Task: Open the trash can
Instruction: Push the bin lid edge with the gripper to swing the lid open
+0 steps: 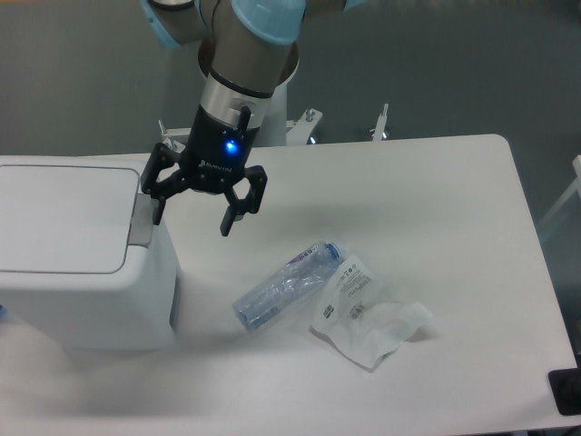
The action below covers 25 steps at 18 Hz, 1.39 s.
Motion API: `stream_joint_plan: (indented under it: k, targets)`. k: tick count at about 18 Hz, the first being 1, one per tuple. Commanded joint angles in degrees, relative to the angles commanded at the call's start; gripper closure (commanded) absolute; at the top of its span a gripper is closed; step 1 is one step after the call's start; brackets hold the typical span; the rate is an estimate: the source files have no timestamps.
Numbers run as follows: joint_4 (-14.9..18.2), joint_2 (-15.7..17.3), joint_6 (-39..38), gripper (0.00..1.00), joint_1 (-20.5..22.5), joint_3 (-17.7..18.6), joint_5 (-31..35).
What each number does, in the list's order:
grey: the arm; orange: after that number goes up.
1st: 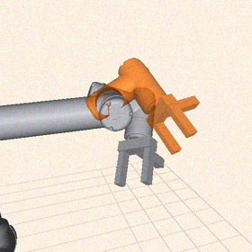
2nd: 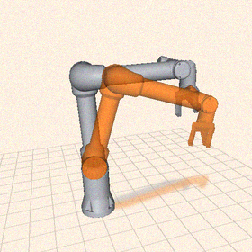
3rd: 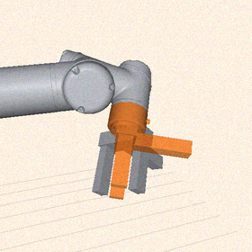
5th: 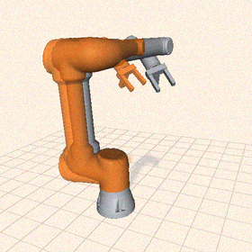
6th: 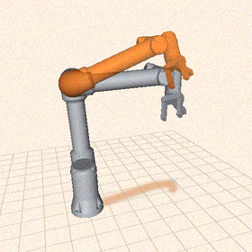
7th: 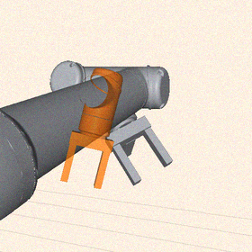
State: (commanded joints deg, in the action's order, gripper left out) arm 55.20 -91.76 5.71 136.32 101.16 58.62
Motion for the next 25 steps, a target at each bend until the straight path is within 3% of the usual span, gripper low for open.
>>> stream_joint_plan:
  k: [9, 25]
  targets:
    - [-0.09, 1.14, -1.75, 0.0, 0.0, -0.09, -0.35]
    - [-0.44, -0.53, -1.85, 0.0, -1.41, 0.0, -0.18]
